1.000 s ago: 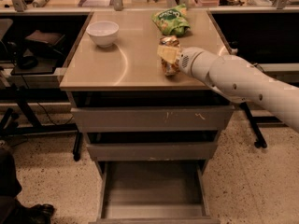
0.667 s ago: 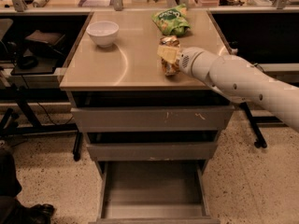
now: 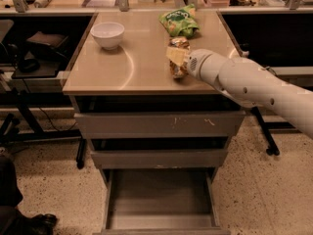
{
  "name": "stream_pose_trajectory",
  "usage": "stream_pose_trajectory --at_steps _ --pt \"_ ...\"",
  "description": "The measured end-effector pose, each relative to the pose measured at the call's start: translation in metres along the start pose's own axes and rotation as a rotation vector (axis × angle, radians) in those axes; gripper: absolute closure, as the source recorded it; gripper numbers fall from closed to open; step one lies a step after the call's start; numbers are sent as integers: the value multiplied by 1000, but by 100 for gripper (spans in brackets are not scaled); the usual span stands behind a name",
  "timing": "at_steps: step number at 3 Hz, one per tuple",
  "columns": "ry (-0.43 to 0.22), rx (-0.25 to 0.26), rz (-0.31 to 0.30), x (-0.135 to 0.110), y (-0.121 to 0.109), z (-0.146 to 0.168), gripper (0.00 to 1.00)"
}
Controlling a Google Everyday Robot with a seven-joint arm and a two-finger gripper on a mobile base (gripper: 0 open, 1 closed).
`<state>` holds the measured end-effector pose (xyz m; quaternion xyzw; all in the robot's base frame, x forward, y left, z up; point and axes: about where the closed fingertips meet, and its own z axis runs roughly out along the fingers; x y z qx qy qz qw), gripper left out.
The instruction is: Pick orange can from bottom drawer and place on counter
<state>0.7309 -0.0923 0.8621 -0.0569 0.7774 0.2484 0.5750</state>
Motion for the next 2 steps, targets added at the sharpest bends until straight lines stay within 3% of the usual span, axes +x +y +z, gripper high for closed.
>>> stream_pose_trajectory --at_steps 1,2 --pt "0 0 0 0 0 0 11" --pt "0 0 0 0 0 0 0"
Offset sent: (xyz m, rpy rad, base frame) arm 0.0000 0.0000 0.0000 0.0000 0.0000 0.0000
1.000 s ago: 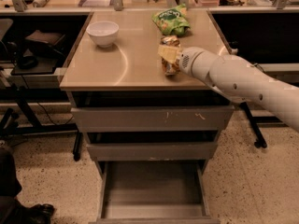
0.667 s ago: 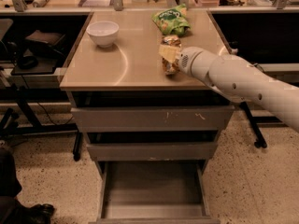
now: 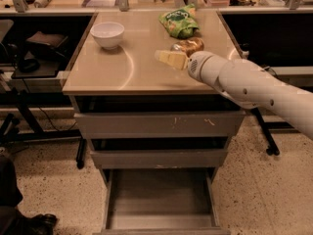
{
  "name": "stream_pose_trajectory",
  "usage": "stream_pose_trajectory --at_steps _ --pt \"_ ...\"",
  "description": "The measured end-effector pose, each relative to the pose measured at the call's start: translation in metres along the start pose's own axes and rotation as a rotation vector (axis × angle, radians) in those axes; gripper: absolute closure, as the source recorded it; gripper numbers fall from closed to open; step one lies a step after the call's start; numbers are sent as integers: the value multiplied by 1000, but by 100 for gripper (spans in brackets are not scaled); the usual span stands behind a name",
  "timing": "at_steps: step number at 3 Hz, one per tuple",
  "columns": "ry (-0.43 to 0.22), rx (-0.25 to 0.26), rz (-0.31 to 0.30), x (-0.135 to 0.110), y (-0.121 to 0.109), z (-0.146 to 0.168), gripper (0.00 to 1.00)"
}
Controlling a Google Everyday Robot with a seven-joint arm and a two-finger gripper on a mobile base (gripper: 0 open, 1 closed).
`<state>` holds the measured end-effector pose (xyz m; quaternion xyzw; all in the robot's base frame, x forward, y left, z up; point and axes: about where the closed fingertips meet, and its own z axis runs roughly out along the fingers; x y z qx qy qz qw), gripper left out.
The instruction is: Pick orange can from bottom drawer and place on counter
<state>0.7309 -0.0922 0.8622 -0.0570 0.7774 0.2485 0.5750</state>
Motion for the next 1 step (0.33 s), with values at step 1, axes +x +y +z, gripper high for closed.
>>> stream_pose_trajectory --at_steps 1 --pt "0 0 0 0 0 0 0"
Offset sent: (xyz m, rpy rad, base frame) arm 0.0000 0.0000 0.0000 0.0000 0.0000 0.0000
